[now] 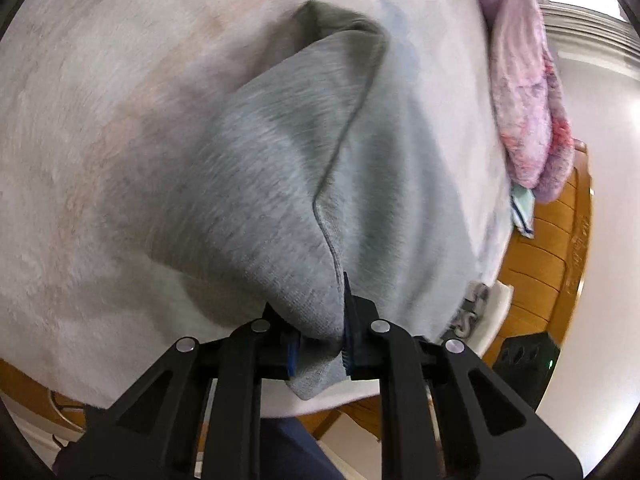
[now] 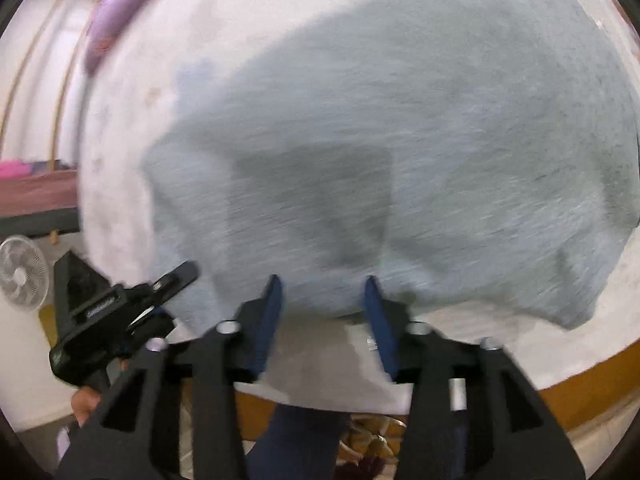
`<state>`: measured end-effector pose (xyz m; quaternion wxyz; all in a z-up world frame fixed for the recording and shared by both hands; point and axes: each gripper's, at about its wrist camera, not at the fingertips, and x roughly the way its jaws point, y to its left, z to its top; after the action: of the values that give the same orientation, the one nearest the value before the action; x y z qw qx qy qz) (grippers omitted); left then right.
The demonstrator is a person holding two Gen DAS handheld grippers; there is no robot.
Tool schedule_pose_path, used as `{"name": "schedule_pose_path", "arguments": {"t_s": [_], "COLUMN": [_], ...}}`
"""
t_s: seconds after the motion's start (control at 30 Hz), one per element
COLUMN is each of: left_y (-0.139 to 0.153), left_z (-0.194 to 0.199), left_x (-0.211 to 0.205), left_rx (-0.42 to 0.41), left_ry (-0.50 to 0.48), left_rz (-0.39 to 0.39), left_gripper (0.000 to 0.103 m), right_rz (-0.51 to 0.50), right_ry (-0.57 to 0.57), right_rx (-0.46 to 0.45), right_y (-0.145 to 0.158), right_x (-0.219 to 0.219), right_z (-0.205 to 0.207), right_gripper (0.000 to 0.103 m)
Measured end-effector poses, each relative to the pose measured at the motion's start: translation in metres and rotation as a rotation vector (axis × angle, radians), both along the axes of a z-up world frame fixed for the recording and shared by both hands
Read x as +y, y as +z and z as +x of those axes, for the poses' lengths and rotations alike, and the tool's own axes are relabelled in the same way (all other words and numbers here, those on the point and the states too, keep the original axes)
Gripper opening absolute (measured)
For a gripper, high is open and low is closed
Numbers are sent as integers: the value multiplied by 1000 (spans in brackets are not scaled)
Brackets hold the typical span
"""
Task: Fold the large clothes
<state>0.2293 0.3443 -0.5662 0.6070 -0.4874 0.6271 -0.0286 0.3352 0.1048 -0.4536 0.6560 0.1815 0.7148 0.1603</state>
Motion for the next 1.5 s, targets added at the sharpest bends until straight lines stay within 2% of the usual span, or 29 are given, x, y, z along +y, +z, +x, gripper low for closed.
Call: {"name": "schedule_pose_path", "arguments": {"t_s": [0.13, 0.17, 0.23, 0.27, 0.4, 0.5, 0.57, 0.63, 0.67, 0.7, 0.73, 0.8, 0.83, 0.9, 0.97, 1.0, 1.03, 1.1, 1.17, 1.2, 1.3, 1.4, 1.47, 1.5], "left_y": [15, 18, 19, 19, 29, 30, 27, 29, 33, 37, 44, 70, 80, 103, 114, 112, 108, 101, 98, 100, 111, 126, 129, 127], "left_z": [14, 21, 29, 31, 38, 33, 27, 23, 20, 18, 16, 12, 11, 7, 3, 3, 5, 15, 29, 41, 64, 82, 90, 95], "left_x": [5, 5, 8, 9, 11, 12, 13, 15, 17, 18, 20, 25, 28, 39, 59, 64, 67, 57, 34, 13, -39, -97, -126, -143], "left_rx": [-2, -3, 15, 25, 15, 10, 13, 4, -3, -17, -41, -137, -172, -246, -243, -215, -160, -93, -114, -134, -240, -344, -377, -383], "left_ry": [-40, -61, -84, -91, -125, -125, -118, -98, -80, -65, -49, -35, -34, -5, 79, 97, 92, 21, -50, -115, -213, -296, -323, -335], "left_rz": [-54, -74, -92, -103, -109, -102, -101, -102, -108, -124, -141, -158, -158, -105, 14, 66, 168, 323, 379, 413, 406, 384, 335, 282], "left_gripper": [15, 15, 15, 15, 14, 14, 14, 17, 17, 21, 32, 40, 42, 42, 42, 42, 42, 42, 42, 42, 42, 41, 41, 41], "right_rz": [38, 29, -7, -7, -82, -198, -213, -239, -235, -202, -173, -81, -39, 56, 138, 165, 205, 272, 332, 345, 399, 401, 392, 389], "right_ry": [154, 205, 318, 370, 498, 527, 500, 518, 516, 490, 459, 357, 319, 217, 113, 76, 16, -94, -187, -213, -347, -423, -475, -520], "right_rx": [-190, -241, -342, -387, -506, -585, -611, -600, -588, -545, -514, -451, -425, -358, -305, -292, -270, -234, -206, -201, -181, -195, -208, -205], "right_y": [33, 40, 51, 55, 43, 27, 19, 13, 12, 11, 10, 15, 16, 19, 24, 27, 29, 34, 38, 39, 47, 59, 67, 65], "right_x": [31, 39, 56, 64, 101, 114, 113, 113, 112, 104, 103, 81, 72, 46, 17, 8, -8, -39, -66, -75, -125, -168, -193, -208], "right_z": [-17, -22, -32, -37, -54, -54, -51, -50, -48, -44, -38, -27, -22, -10, -2, -1, 3, 2, -2, -4, -12, -23, -31, -34], "right_gripper": [50, 51, 61, 61, 64, 64, 54, 24, 14, 13, 12, 11, 11, 11, 11, 11, 11, 11, 11, 11, 11, 11, 11, 11]}}
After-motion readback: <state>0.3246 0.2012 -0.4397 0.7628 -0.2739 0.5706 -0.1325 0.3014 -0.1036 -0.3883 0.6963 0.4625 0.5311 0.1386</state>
